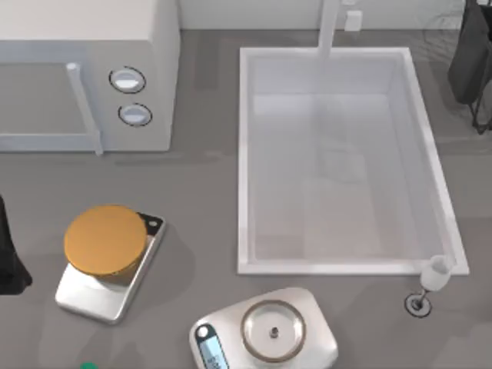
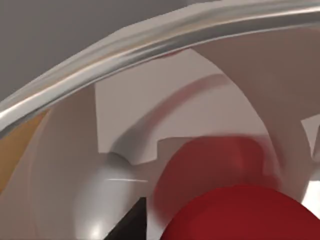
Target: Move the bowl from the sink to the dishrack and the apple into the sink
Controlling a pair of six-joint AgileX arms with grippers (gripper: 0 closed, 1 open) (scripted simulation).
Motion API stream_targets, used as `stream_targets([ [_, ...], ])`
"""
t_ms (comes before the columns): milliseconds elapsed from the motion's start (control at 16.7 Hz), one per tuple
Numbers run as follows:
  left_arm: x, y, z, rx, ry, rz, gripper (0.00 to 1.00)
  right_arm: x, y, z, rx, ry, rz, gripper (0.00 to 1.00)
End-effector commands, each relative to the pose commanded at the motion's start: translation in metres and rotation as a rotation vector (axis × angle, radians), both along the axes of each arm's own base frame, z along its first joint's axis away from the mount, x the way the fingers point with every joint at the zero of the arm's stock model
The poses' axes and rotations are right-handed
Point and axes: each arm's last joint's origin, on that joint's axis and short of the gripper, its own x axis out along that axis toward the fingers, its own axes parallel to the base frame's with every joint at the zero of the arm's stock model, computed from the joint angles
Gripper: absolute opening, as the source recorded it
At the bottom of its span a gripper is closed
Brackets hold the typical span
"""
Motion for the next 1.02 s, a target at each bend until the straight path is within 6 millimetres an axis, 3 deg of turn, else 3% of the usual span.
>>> stream_targets([
  [540, 0.0, 0.0, 0.0, 0.0, 0.0, 0.0, 1.0, -0.001, 0.0, 0.09, 0.002, 0.009, -0.002, 0.0],
  [1020, 0.0, 0.0, 0.0, 0.0, 0.0, 0.0, 1.0, 0.003, 0.007, 0.092, -0.012, -0.015, 0.017, 0.0],
])
